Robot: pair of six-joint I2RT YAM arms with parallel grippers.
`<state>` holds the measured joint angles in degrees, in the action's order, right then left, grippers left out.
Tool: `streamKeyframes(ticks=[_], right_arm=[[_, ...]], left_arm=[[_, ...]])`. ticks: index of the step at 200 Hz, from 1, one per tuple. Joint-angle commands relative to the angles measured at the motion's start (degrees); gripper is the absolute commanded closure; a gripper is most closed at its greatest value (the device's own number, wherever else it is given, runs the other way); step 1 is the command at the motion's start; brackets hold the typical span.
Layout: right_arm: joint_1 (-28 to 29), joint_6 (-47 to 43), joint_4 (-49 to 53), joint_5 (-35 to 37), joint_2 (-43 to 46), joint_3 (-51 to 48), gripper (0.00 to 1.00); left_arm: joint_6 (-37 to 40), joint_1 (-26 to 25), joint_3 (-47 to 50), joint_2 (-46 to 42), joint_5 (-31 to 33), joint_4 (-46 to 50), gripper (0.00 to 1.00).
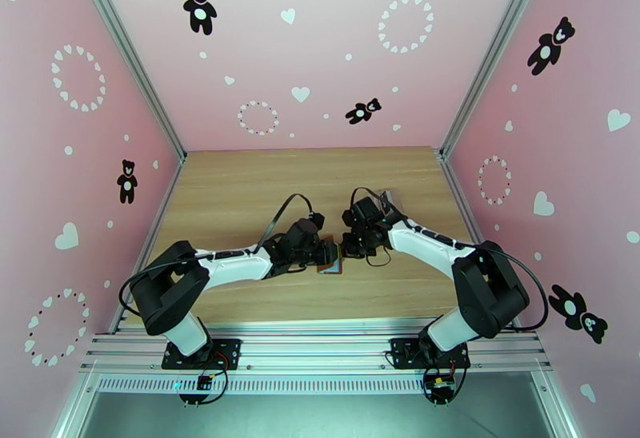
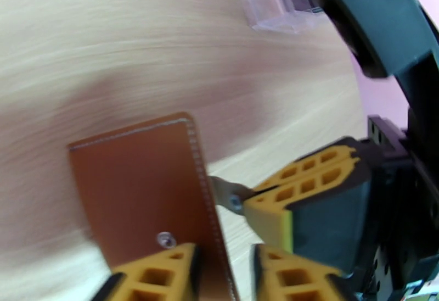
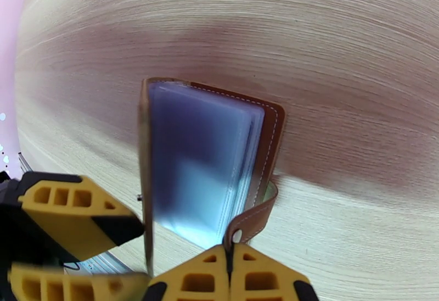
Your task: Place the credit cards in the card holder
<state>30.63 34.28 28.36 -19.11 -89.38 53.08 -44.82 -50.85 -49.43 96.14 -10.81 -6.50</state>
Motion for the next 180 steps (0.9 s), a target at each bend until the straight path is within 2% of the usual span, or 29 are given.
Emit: streamKeyframes(ticks=[1,25,72,87,130,160,180], right_arm=[[-1.2,-0.2,0.1,0.6,1.6,-1.3,1.0],[-2.9,-0.4,0.9,1.8,2.9,-1.7,1.0],[-4.9,0.0,1.8,2.0,6.5,-2.0,1.0],[-4.8,0.0,1.8,1.4,6.9,-1.8,1.0],[-4.7,0.4,-0.7,-3.7,4.1,-1.5,1.0],[-3.5,0.2,-1.0,-3.7,1.7,-1.2,1.0],[-3.0,0.1,-1.1,-3.4,0.8,-1.4,1.0]], left_arm=[[1.1,-0.7,-0.7,0.3,-0.3,2.4,0.43],[0.6,-0.7,-0.6,0.7,0.4,2.3,0.43],[-0.4,-0.7,-1.5,4.9,-0.4,1.9,0.9],[-0.4,-0.7,-1.9,5.8,-0.8,1.9,1.0],[0.6,-0.8,-4.0,7.6,-0.8,3.7,1.0],[1.1,-0.8,-5.7,8.4,0.4,5.8,1.0],[0.7,-0.8,-5.7,7.8,1.1,5.6,0.91]])
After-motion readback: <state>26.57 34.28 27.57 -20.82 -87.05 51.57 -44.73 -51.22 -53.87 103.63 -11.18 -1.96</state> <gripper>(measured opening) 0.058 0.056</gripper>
